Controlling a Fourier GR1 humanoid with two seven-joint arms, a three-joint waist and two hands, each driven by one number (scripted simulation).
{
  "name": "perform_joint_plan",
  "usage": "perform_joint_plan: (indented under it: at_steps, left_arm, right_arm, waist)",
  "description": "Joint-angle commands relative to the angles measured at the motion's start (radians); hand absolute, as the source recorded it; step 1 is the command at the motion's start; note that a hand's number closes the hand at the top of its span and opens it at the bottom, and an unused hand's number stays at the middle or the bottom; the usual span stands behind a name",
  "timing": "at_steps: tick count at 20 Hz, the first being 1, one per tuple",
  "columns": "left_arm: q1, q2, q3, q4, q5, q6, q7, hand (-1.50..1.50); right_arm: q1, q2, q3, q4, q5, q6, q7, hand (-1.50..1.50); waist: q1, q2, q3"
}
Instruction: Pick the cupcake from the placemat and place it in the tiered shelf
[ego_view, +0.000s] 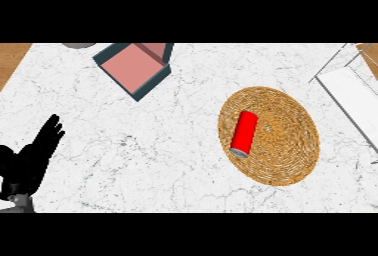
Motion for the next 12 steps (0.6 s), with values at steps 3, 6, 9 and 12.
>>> perform_joint_plan:
  at_steps: [3,6,9,12]
  left_arm:
    - [-0.03,-0.006,0.001,0.013,-0.007,0.002,0.002,0.0]
    - [-0.012,-0.018,-0.012,-0.031,-0.021,0.018,0.035,0.0]
    - [0.054,0.008,0.018,-0.03,0.011,-0.035,-0.012,0.0]
    - [-0.025,-0.02,0.015,0.05,-0.016,0.004,-0.033,0.0]
  right_arm:
    - [0.041,-0.059,-0.08,0.104,-0.077,-0.164,-0.008,1.5]
    - [0.102,-0.071,-0.093,0.116,-0.109,-0.201,-0.021,1.5]
    - [0.166,-0.054,-0.145,0.075,-0.105,-0.286,0.045,1.5]
    - [0.149,-0.09,-0.119,0.122,-0.121,-0.295,0.058,-1.5]
  waist:
    - [0.001,0.002,0.0]
    - [0.0,0.001,0.0]
    - [0.003,0.001,0.001]
    - [-0.001,0.001,0.0]
